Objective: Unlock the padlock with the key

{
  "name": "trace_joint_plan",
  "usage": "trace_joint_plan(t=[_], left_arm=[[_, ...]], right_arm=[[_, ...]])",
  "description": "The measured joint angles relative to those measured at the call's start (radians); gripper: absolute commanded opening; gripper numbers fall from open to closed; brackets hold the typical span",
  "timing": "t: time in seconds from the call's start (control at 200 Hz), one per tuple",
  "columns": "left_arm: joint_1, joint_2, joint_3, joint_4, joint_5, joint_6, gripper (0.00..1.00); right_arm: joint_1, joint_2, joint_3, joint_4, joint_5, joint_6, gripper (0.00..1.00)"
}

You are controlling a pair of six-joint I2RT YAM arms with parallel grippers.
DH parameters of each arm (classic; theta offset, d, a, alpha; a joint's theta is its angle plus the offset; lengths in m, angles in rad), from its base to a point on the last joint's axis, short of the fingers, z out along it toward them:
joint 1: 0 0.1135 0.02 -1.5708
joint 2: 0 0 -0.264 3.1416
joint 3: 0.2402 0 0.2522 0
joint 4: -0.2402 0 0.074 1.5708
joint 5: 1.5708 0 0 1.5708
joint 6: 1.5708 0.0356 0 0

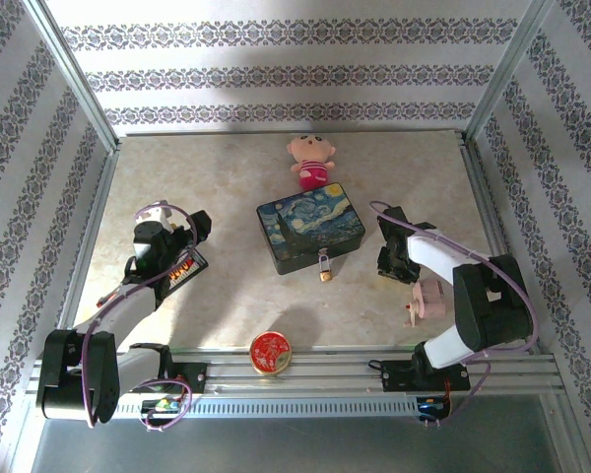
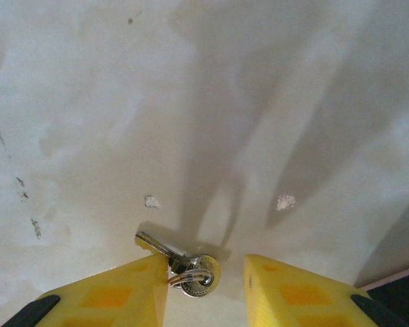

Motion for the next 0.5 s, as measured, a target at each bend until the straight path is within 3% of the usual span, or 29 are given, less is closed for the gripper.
trace_joint_plan(t=[0.225, 0.5], left_arm=[[0.0, 0.001, 0.005, 0.0, 0.011, -0.004, 0.99], [0.0, 0.001, 0.005, 0.0, 0.014, -0.007, 0.99]], right_arm=[[0.0, -0.006, -0.001, 0.005, 0.009, 0.008, 0.25], [0.0, -0.019, -0.016, 0.007, 0.01, 0.011, 0.24]])
